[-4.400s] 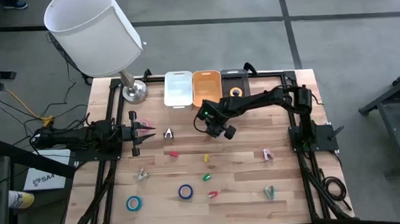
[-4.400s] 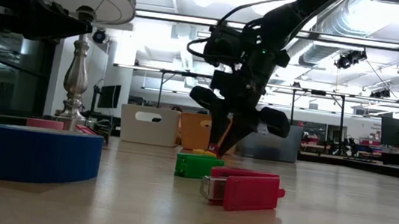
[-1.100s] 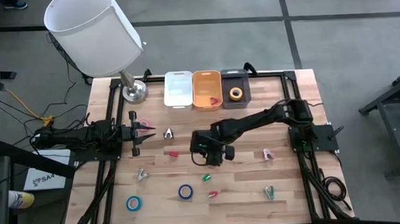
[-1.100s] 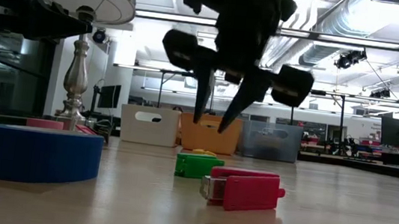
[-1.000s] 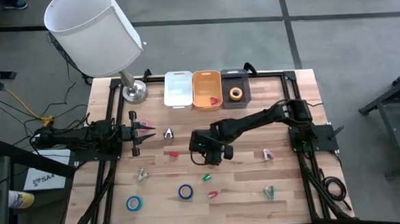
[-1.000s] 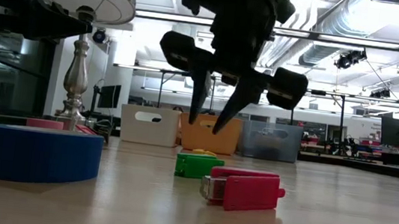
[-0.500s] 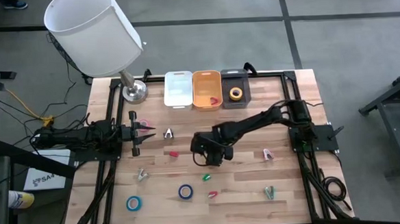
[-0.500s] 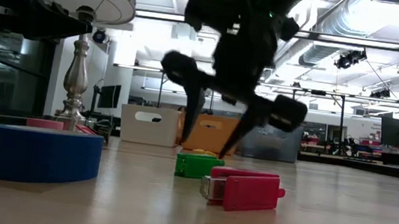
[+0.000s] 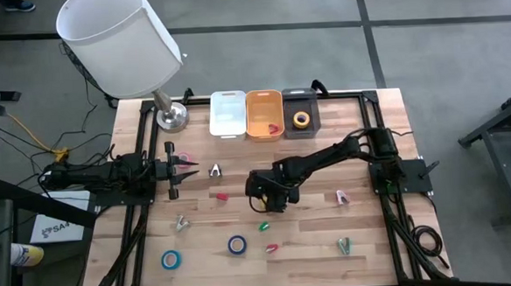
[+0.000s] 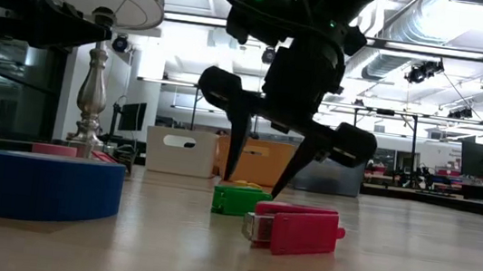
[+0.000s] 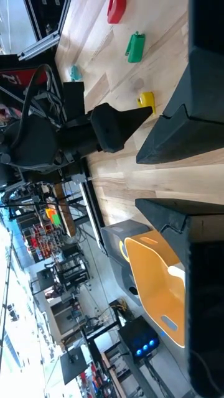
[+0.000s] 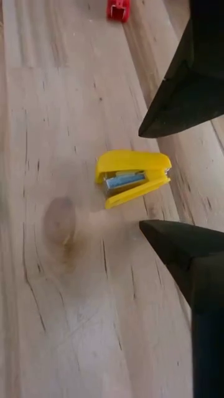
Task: Pick and place Stapler, Stapler remover, tape
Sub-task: Put the yellow stapler into the yellow bin
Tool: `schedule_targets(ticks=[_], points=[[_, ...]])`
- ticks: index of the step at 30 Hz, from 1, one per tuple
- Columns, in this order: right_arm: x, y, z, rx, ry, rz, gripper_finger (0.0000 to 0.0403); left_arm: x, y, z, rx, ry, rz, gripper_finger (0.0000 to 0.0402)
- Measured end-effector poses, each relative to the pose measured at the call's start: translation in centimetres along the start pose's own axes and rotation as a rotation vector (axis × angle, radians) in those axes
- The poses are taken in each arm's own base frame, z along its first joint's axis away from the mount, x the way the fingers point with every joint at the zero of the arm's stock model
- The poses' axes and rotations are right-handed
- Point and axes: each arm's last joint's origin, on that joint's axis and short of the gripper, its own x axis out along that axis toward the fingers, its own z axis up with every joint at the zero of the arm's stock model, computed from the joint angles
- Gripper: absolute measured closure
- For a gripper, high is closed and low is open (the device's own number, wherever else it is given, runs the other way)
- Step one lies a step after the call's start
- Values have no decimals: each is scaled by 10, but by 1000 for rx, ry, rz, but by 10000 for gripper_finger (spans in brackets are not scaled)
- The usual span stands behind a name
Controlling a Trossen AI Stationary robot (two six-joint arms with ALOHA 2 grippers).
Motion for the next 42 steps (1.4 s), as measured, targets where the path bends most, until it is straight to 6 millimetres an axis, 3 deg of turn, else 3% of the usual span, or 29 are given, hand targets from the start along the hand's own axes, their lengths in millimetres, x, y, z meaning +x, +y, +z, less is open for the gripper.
schedule_targets(ticks=[9,25,35,42], points=[[3,1,-1,2,-11,13,222,0,0,0,0,0,0,305],[4,0,0,73,-40,11,247,0,0,0,0,0,0,305],[4,2,0,82,-37,34,310,0,0,0,0,0,0,305],[4,1,0,253,-36,33,359,0,0,0,0,0,0,305]])
